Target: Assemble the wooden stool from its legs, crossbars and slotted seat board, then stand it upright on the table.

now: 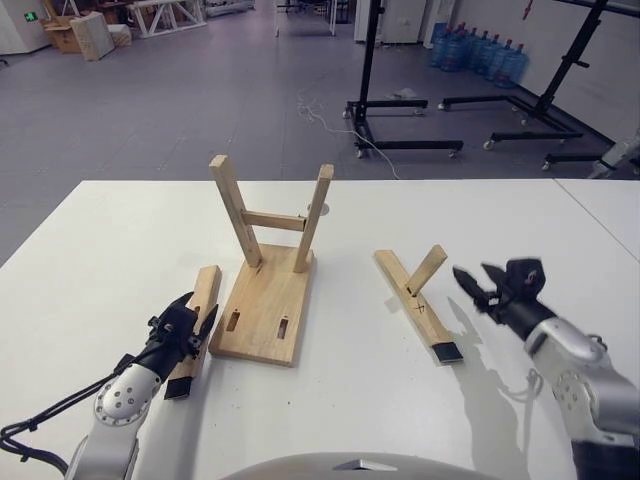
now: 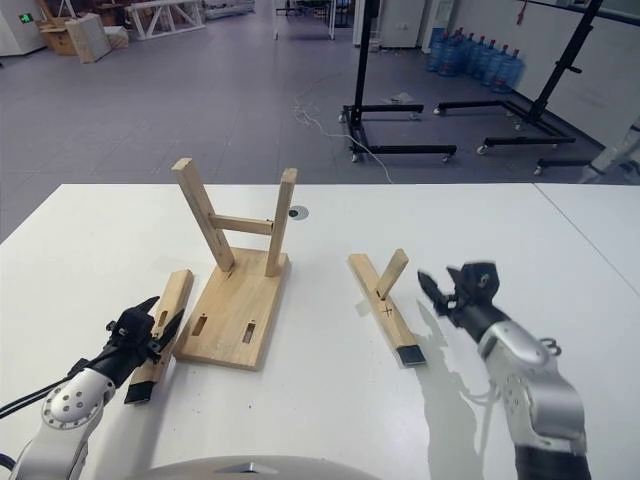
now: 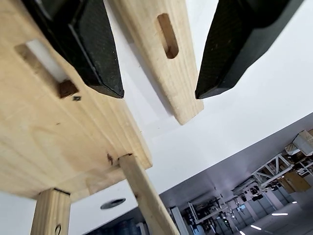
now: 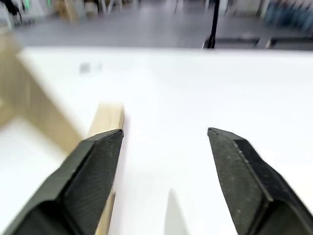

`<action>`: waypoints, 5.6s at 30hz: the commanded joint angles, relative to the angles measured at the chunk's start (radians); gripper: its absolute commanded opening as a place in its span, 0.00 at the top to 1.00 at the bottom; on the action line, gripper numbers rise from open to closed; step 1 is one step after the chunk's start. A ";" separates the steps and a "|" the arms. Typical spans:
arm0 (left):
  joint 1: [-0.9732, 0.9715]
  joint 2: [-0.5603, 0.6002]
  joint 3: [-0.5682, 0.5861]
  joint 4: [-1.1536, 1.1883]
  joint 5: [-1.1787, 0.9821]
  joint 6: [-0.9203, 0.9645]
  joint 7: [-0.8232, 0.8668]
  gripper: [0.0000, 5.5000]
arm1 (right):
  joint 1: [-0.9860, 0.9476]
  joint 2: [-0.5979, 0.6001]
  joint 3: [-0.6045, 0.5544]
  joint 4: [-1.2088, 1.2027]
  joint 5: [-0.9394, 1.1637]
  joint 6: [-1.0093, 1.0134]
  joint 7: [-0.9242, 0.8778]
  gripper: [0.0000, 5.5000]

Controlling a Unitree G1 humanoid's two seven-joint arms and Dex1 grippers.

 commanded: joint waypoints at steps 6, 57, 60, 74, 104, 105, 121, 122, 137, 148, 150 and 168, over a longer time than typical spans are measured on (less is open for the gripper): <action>0.017 -0.026 -0.017 -0.067 0.006 0.060 0.024 0.52 | 0.006 -0.025 0.099 -0.183 0.014 0.215 -0.048 0.29; -0.594 0.192 0.105 -0.193 -1.481 0.737 -0.376 0.31 | -0.558 0.206 0.363 -0.050 0.434 0.101 0.478 0.63; -0.618 0.182 0.107 -0.172 -1.457 0.731 -0.359 0.31 | -0.548 0.211 0.405 -0.036 0.394 0.081 0.502 0.63; -0.628 0.183 0.197 -0.175 -1.573 0.736 -0.355 0.45 | -0.503 0.209 0.441 0.031 0.311 0.042 0.542 0.63; -0.611 0.496 0.431 0.219 -1.123 0.590 -0.833 0.62 | -0.481 0.040 0.219 0.076 0.384 0.180 0.504 0.39; -0.594 0.488 0.398 0.207 -1.063 0.541 -0.870 0.62 | -0.491 0.041 0.216 0.083 0.383 0.177 0.499 0.39; -0.540 0.386 0.104 0.317 -0.726 0.282 -1.138 0.62 | -0.578 0.049 0.223 0.132 0.346 0.164 0.492 0.39; -0.534 0.393 0.093 0.328 -0.707 0.265 -1.153 0.62 | -0.582 0.050 0.224 0.132 0.345 0.165 0.492 0.39; -0.658 0.462 0.051 0.477 -0.613 0.131 -1.232 0.63 | -0.565 0.069 0.256 0.120 0.336 0.161 0.486 0.39; -0.744 0.496 0.069 0.494 -0.599 0.123 -1.254 0.63 | -0.542 0.085 0.264 0.106 0.336 0.160 0.472 0.39; -0.761 0.504 0.068 0.499 -0.583 0.108 -1.264 0.63 | -0.537 0.088 0.265 0.103 0.336 0.158 0.467 0.39; -0.739 0.502 -0.117 0.476 -0.560 0.000 -1.288 0.63 | -0.541 0.088 0.265 0.112 0.322 0.156 0.473 0.39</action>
